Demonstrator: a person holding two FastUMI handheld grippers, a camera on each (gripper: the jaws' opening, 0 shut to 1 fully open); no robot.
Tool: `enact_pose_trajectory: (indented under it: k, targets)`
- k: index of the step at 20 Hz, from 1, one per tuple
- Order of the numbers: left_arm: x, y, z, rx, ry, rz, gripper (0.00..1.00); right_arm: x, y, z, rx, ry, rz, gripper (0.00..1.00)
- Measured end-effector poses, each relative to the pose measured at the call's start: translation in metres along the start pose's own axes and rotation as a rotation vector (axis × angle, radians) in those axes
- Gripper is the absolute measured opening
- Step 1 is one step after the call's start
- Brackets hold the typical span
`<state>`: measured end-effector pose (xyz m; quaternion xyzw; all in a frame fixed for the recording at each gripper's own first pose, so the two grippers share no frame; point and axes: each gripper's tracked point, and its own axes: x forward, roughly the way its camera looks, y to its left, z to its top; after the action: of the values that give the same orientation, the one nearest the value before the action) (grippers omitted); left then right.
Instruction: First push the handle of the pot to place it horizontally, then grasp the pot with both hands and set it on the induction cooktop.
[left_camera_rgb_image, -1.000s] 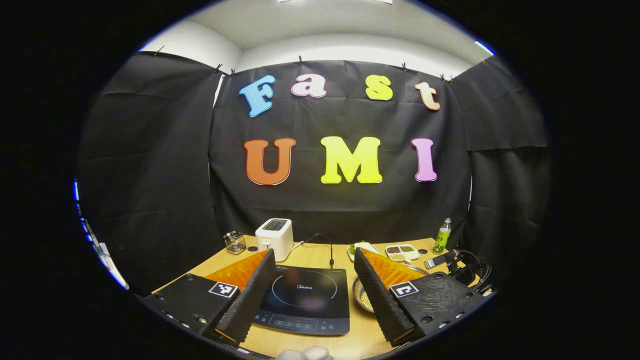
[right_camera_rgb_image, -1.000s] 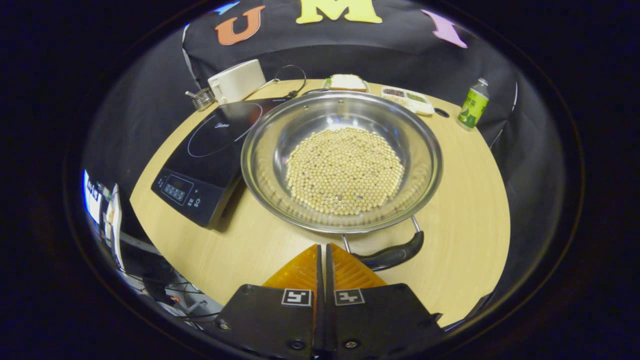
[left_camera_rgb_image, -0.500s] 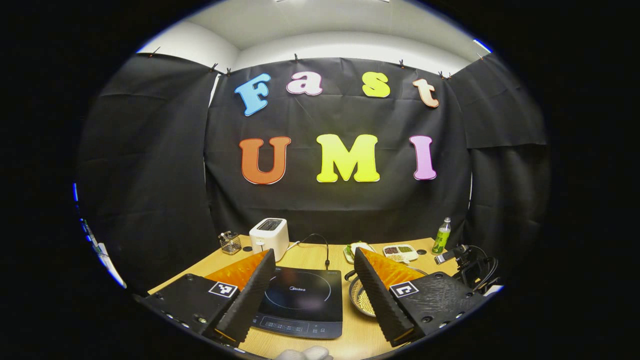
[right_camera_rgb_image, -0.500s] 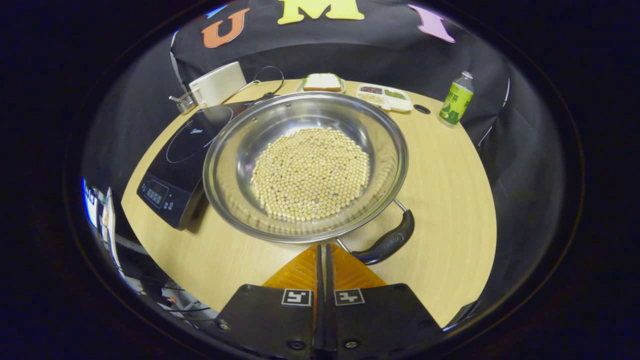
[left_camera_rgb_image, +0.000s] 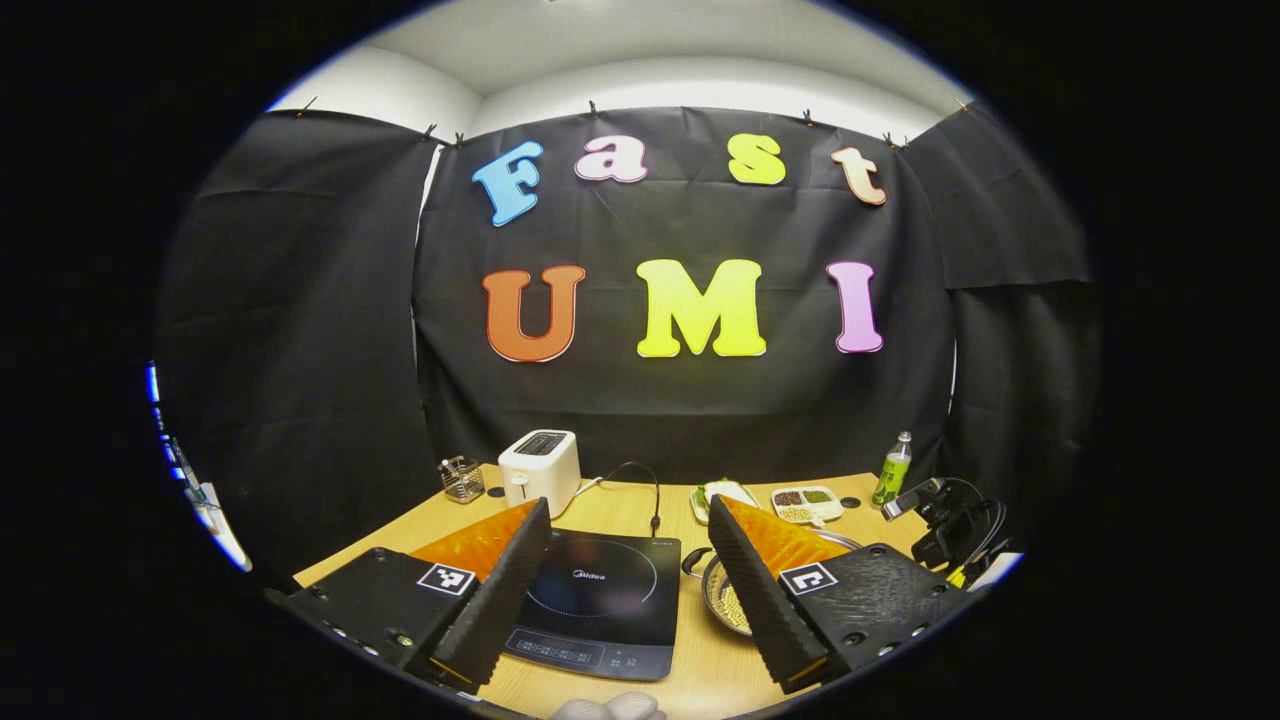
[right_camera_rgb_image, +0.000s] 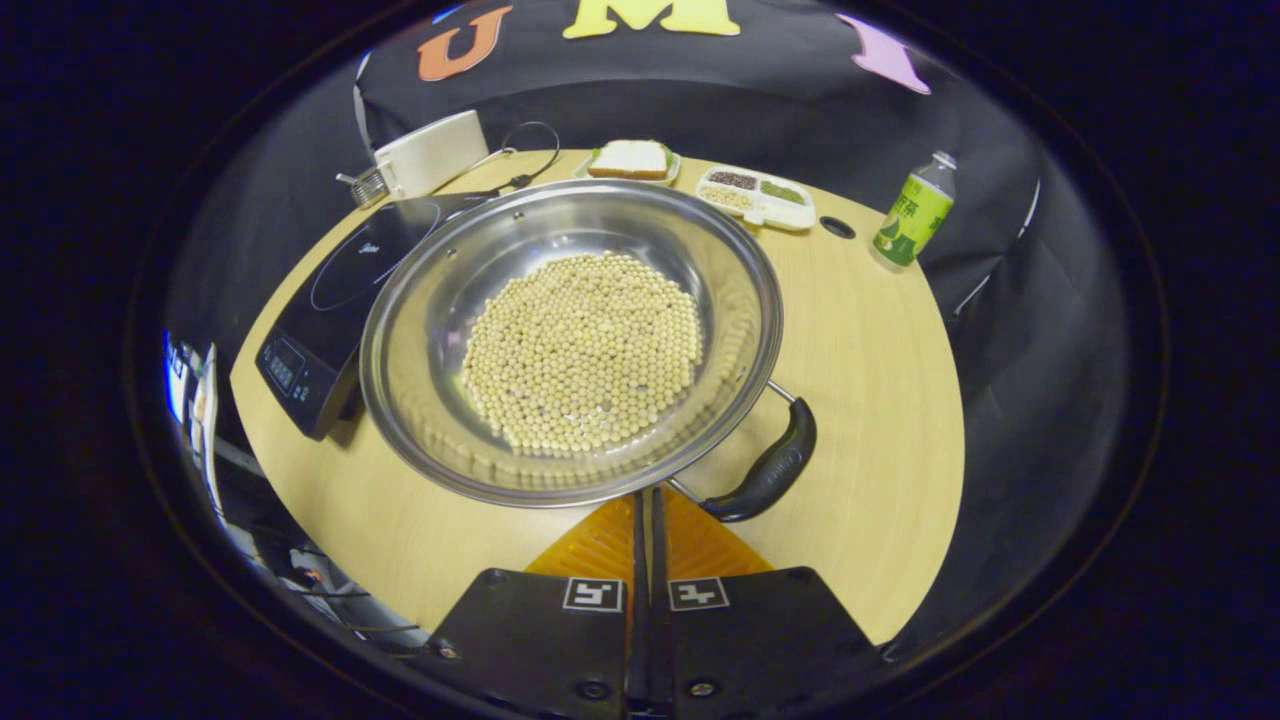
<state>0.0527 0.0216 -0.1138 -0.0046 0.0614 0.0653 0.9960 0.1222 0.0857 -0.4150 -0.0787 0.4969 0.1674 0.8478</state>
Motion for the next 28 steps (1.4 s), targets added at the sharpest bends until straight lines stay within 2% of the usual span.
enact_pose_trajectory:
  k: [2,4,5,6,7,9,10,12,17,18,20,21,24,25,28]
  targets:
    - [0.000,-0.002,-0.003,-0.002,0.007,0.019,0.95,0.002,-0.013,0.006,-0.016,-0.004,-0.002,0.00]
    - [-0.001,-0.003,-0.003,-0.004,0.011,0.041,0.95,0.005,-0.026,0.011,-0.039,-0.005,-0.009,0.04]
    - [-0.001,-0.004,-0.003,-0.003,0.014,0.052,0.95,0.005,-0.031,0.012,-0.048,-0.006,-0.008,0.00]
    - [-0.002,-0.006,-0.003,-0.001,0.015,0.062,0.95,0.006,-0.035,0.015,-0.057,-0.006,-0.005,0.04]
    - [-0.002,-0.008,-0.004,0.001,0.016,0.073,0.94,0.008,-0.039,0.017,-0.066,-0.007,-0.005,0.00]
    - [-0.002,-0.012,-0.004,0.003,0.020,0.092,0.94,0.012,-0.049,0.023,-0.088,-0.011,-0.001,0.00]
    - [-0.002,-0.014,-0.003,0.005,0.019,0.104,0.95,0.013,-0.053,0.026,-0.107,-0.015,-0.002,0.04]
    - [-0.003,-0.018,-0.004,0.012,0.023,0.124,0.95,0.017,-0.062,0.032,-0.130,-0.017,0.003,0.00]
    - [0.001,-0.029,-0.008,0.013,0.034,0.165,0.95,0.023,-0.081,0.045,-0.192,-0.027,0.009,0.00]
    - [0.001,-0.031,-0.008,0.014,0.036,0.168,0.94,0.025,-0.084,0.048,-0.205,-0.026,0.007,0.04]
    - [0.005,-0.034,-0.009,0.015,0.042,0.174,0.95,0.025,-0.087,0.049,-0.199,-0.029,0.010,0.00]
    - [0.007,-0.036,-0.010,0.011,0.046,0.171,0.95,0.025,-0.091,0.049,-0.187,-0.032,0.004,0.03]
    - [0.015,-0.039,-0.015,0.007,0.058,0.156,0.95,0.017,-0.099,0.045,-0.157,-0.053,-0.020,0.00]
    - [0.018,-0.039,-0.016,0.013,0.060,0.147,0.96,0.013,-0.104,0.042,-0.144,-0.060,-0.032,0.04]
    - [0.027,-0.041,-0.022,0.025,0.067,0.099,0.96,-0.006,-0.114,0.032,-0.085,-0.084,-0.064,0.01]
